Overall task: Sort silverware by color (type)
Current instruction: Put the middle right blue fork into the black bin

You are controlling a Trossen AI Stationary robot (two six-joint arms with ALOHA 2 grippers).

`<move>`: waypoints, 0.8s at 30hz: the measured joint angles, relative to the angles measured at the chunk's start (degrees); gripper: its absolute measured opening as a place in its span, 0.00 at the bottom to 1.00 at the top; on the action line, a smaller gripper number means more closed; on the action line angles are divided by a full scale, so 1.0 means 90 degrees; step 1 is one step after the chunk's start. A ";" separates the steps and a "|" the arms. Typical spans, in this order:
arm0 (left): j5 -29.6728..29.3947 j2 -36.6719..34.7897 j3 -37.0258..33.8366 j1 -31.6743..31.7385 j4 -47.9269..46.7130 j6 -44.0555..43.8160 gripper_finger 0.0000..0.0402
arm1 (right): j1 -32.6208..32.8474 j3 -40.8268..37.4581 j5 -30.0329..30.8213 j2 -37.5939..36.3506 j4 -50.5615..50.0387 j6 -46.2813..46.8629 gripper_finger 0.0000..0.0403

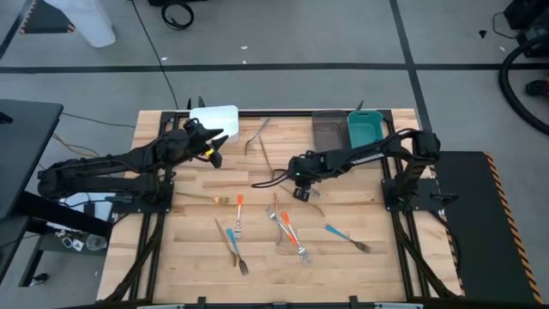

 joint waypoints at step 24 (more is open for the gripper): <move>-0.0001 0.0002 -0.0005 -0.0020 -0.0036 0.0002 0.35 | 0.0039 -0.0073 0.0257 0.0470 0.0470 -0.0085 0.11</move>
